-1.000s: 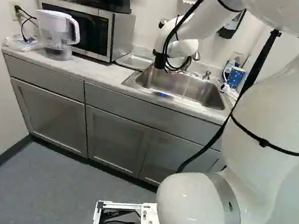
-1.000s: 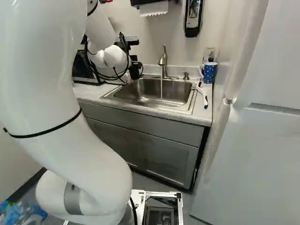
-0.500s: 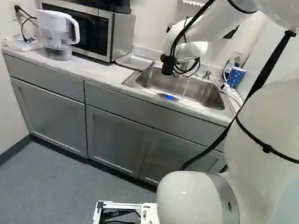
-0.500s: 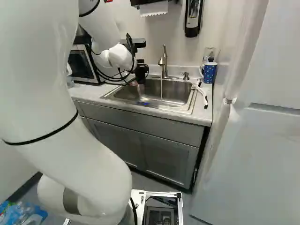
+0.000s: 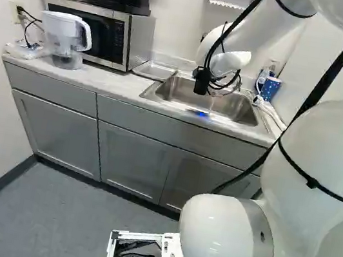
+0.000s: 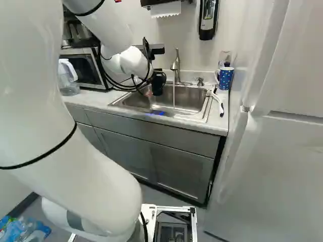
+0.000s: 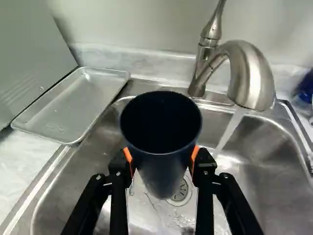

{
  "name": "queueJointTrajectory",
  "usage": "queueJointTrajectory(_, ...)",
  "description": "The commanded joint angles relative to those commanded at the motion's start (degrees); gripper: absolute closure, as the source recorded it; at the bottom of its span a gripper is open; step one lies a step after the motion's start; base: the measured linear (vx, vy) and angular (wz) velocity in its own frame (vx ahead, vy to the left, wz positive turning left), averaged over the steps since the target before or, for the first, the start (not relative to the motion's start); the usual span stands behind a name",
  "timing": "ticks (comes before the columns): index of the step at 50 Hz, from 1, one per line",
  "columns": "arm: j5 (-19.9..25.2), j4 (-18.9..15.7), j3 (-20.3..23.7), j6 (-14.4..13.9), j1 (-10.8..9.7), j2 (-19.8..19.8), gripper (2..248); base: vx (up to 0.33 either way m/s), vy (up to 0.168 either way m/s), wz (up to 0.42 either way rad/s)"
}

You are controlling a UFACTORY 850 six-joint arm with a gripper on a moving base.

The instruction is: Rinse the cup and place it in the tray

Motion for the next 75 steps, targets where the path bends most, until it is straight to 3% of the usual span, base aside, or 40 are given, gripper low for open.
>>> queueJointTrajectory(20, -4.2, 0.0, 2.72, 0.0, -3.67, 2.81, 126, 0.0, 0.0, 0.0)
queueJointTrajectory(36, -6.66, 0.0, 2.36, 0.0, -6.15, 2.43, 126, 0.0, 0.0, 0.0)
queueJointTrajectory(51, -6.66, 0.0, 0.89, 0.0, -7.35, 0.9, 126, 0.0, 0.0, 0.0)
queueJointTrajectory(75, -6.66, 0.0, -2.24, 0.0, -7.58, -2.27, 126, 0.0, 0.0, 0.0)
